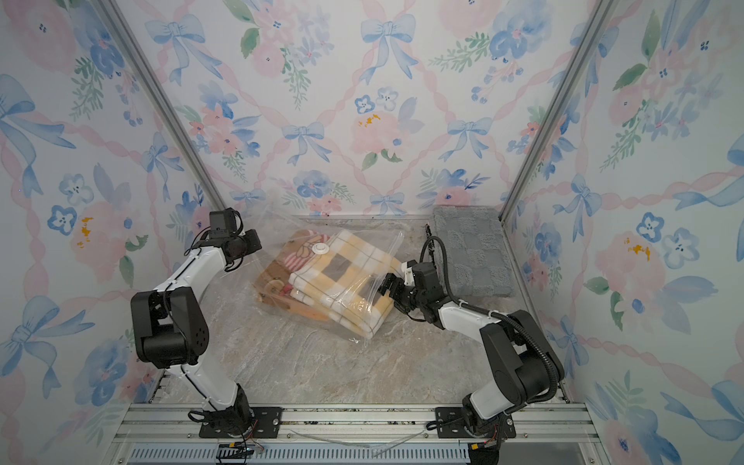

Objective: Take the blanket out of the vacuum bag
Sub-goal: Take out the blanket from the vacuum bag.

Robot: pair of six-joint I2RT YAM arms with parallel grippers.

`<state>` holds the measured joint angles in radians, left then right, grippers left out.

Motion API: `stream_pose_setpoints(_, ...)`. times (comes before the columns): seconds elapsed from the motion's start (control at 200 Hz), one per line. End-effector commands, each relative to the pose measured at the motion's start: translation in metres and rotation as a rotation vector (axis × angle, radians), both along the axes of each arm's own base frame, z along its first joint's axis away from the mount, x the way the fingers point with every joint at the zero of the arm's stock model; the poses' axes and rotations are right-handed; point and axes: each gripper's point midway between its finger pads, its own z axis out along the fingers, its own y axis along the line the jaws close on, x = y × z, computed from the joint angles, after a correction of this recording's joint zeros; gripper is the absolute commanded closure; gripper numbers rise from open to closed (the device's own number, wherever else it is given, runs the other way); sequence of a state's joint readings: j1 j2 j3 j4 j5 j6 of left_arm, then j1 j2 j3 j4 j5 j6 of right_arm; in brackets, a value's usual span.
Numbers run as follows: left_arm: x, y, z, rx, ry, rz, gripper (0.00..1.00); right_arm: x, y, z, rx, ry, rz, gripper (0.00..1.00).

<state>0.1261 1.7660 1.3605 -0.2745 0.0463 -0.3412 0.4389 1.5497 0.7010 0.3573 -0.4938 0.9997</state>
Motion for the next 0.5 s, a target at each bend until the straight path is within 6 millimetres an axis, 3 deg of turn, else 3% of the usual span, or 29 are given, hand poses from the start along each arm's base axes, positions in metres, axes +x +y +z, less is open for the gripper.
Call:
stream_pose_setpoints(0.0, -0.004, -0.006, 0.0, -0.006, 0.003, -0.041, 1.0, 0.002, 0.004, 0.009, 0.077, -0.06, 0.002, 0.0)
stream_pose_setpoints(0.14, -0.005, -0.007, -0.002, -0.008, 0.006, -0.044, 1.0, 0.013, 0.011, 0.015, 0.188, -0.125, -0.011, 0.01)
stream_pose_setpoints(0.16, -0.005, -0.007, -0.003, -0.008, 0.009, -0.043, 1.0, 0.015, 0.012, 0.008, 0.197, -0.114, -0.015, 0.01)
stream_pose_setpoints(0.29, -0.004, -0.008, -0.002, -0.014, 0.007, -0.052, 1.0, 0.028, 0.019, 0.017, 0.281, -0.173, -0.028, 0.05)
stream_pose_setpoints(0.43, -0.003, -0.01, -0.005, -0.02, 0.01, -0.062, 1.0, 0.034, 0.027, 0.034, 0.306, -0.248, -0.015, 0.12)
stream_pose_setpoints(0.495, -0.003, -0.011, -0.005, -0.021, 0.011, -0.064, 1.0, 0.035, 0.028, 0.043, 0.302, -0.28, -0.013, 0.24)
